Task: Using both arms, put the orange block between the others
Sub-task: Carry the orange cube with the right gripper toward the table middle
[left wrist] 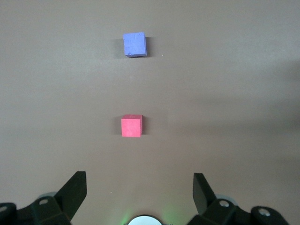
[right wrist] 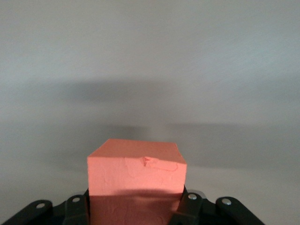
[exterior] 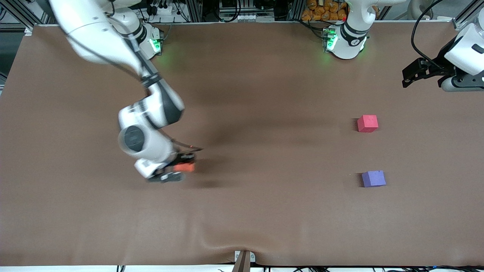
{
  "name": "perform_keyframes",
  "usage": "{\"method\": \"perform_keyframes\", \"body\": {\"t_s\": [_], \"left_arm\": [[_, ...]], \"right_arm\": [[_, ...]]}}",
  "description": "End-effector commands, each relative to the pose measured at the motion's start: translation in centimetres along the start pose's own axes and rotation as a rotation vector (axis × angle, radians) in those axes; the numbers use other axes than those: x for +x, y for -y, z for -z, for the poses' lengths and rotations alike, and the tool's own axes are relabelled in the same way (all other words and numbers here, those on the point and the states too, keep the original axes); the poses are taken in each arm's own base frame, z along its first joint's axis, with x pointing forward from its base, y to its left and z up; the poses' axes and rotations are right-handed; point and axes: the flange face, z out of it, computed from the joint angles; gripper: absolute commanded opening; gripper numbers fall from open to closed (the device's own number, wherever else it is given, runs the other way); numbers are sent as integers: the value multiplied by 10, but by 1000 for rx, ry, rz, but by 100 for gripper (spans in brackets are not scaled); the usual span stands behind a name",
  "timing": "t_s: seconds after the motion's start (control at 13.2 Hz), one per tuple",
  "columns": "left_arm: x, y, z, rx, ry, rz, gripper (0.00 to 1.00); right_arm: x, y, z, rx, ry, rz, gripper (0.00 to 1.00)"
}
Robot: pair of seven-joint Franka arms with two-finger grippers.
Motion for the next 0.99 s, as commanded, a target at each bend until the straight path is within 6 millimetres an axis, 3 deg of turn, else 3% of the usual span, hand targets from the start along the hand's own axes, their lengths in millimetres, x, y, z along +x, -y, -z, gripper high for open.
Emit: {"method": "perform_keyframes", "body": {"t_s": [0.0,0.15,0.38,0.46,0.53,0.68,0.91], "left_arm": [[2,0,4,20,-6,1,100],[2,-3,3,21,-4,-6,100],[4,-4,1,21,0,-7,100],[4,-5,1,21,0,-9,100],[4,-5,0,20,2,-8,100],[5,-6,-1,20,3,-9,100],[13,-22,-11,10,20,-8,100]], "right_arm": [[-30,75,-26,-12,-12,-55,14],[-50,119,-50,36,-57,-117,20],[-63,135,-79,7,-77,-92,29],[-62,134,-86,-2,-94,-85,51],[-61,133,-87,-6,-102,-85,100],[-56,130,-69,2,-114,-101,100],[-47,112,18,-14,-125,-133,100]]}}
